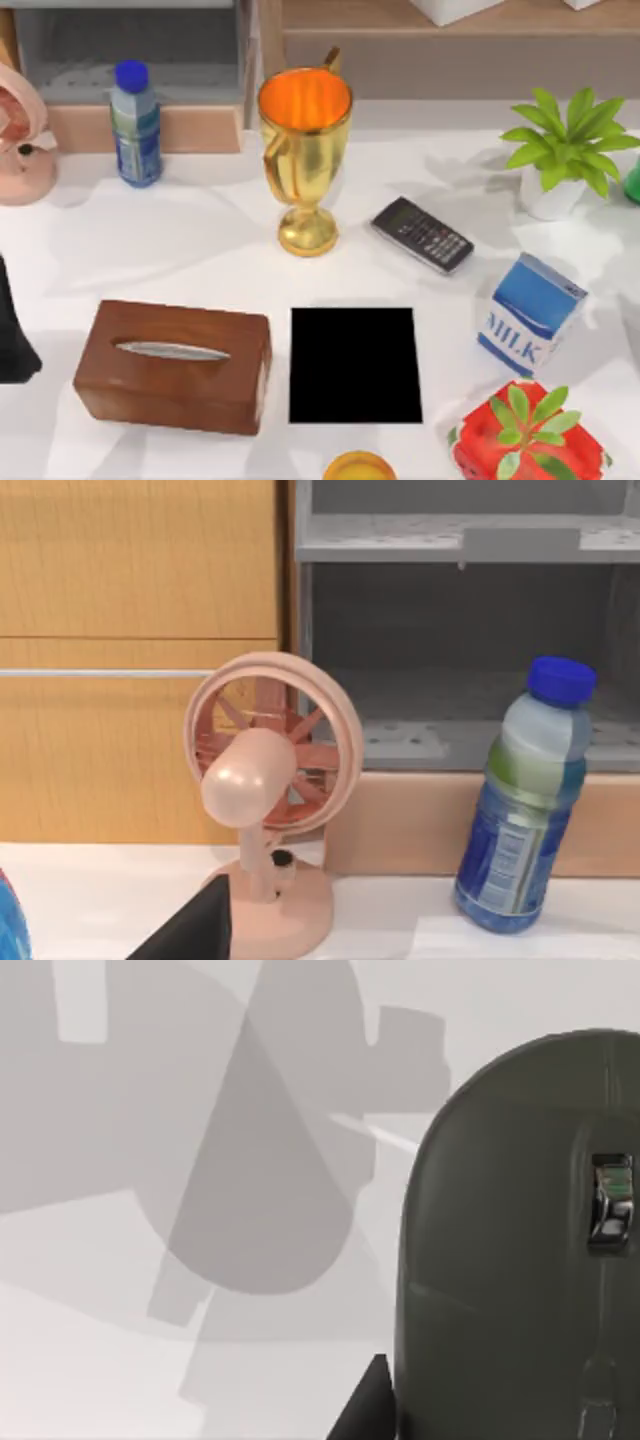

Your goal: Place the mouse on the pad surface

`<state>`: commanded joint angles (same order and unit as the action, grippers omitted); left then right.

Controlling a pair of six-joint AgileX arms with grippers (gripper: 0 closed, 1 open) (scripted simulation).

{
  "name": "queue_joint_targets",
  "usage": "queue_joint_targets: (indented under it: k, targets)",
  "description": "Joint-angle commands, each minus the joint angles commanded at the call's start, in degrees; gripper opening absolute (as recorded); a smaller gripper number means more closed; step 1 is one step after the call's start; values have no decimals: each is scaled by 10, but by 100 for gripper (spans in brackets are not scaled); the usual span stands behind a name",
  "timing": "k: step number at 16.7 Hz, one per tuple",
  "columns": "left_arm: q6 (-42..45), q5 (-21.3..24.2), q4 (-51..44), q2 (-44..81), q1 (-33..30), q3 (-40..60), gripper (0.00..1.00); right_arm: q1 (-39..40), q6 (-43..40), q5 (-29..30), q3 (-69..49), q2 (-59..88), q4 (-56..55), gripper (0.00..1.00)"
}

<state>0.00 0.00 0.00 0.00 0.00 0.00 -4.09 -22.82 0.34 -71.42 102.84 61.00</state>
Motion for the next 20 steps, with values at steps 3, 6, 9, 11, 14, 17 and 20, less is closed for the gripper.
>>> queue_joint_targets:
  k: [3,6,9,11,14,17,20]
  targets:
    - [0,0,0,0,0,0,100,0,-1,-1,-37,-27,47,0]
    - [0,0,0,0,0,0,100,0,0,-2,-40,-30,50,0]
    - [0,0,0,0,0,0,100,4,6,-7,-45,-27,50,0]
    - [0,0,0,0,0,0,100,19,34,-23,-71,-24,52,0]
    - [0,0,0,0,0,0,100,73,120,-56,-132,-13,54,0]
    - [0,0,0,0,0,0,100,161,256,-83,-195,6,56,0]
    - [0,0,0,0,0,0,100,272,418,-89,-240,30,56,0]
